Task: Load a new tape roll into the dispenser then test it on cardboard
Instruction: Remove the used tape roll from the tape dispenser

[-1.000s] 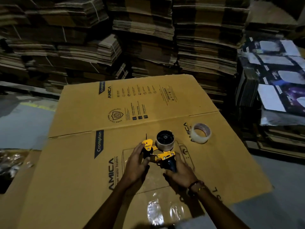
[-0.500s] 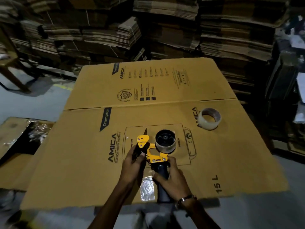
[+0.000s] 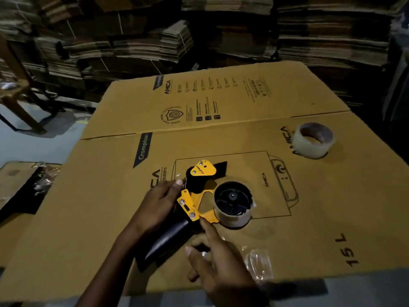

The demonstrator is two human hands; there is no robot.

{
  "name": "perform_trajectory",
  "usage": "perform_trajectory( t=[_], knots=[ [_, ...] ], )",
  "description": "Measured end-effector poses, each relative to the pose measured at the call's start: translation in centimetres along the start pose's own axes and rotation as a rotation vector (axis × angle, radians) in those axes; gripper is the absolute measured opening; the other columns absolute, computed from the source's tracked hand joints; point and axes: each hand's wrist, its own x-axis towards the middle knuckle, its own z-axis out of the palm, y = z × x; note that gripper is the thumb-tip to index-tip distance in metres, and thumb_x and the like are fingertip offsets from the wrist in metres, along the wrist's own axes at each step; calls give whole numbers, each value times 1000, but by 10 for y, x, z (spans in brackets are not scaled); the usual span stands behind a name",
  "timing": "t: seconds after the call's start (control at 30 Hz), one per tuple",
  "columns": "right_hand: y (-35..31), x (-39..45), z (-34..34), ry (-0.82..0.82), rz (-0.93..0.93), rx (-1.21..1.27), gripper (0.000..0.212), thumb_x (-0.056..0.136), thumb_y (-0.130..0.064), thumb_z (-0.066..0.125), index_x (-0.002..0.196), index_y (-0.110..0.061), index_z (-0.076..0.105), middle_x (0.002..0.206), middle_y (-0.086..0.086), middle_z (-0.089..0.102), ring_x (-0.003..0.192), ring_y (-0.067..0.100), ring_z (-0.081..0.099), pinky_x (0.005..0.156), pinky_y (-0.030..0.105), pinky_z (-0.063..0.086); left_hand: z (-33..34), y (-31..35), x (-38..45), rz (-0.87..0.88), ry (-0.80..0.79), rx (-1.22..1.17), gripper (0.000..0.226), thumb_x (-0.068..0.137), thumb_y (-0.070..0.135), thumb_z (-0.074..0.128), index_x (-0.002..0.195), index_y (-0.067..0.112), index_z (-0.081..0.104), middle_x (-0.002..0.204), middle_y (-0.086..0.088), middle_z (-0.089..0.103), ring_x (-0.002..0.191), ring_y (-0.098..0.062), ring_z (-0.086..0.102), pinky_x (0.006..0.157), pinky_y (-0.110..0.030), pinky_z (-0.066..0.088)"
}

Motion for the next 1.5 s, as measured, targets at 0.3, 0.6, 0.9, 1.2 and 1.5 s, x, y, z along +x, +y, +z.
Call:
perform_trajectory(
  t=[0.3,0.6,0.9,1.2,1.5],
  knots=[
    [14,34,-98,399,-387,-602,63,85,-71,51,134,-32,55,123,-16,53,110,3,48,81,21,48,16,12,-32,68,39,426,85,64,97,23,97,33,66,97,6,68,97,-20,64,91,-46,54],
    [32,37,-111,10,-320,-595,113,62,-62,70,157,-31,19,152,-15,37,129,-1,38,99,18,36,16,7,-27,209,3,380,67,84,74,50,130,26,58,113,8,57,94,-10,56,81,-34,47],
    [46,9,-97,163,-486,-573,101,69,-34,89,150,-27,29,138,-11,34,124,1,38,94,8,39,35,-16,-62,435,167,250,89,75,71,54,151,27,41,145,1,53,114,-18,59,93,-42,53],
    [63,1,-90,259,-696,-647,93,71,-34,78,148,-28,25,145,0,40,120,16,50,87,22,49,40,-32,-78,658,315,317,93,75,81,43,153,30,40,138,6,50,110,-12,56,84,-45,55],
    [64,1,-96,222,-549,-465,101,68,-32,91,149,-32,29,143,-8,50,128,10,49,104,29,44,34,-23,-65,489,168,269,86,83,71,59,152,26,38,144,-2,52,122,-22,54,99,-43,50]
  ],
)
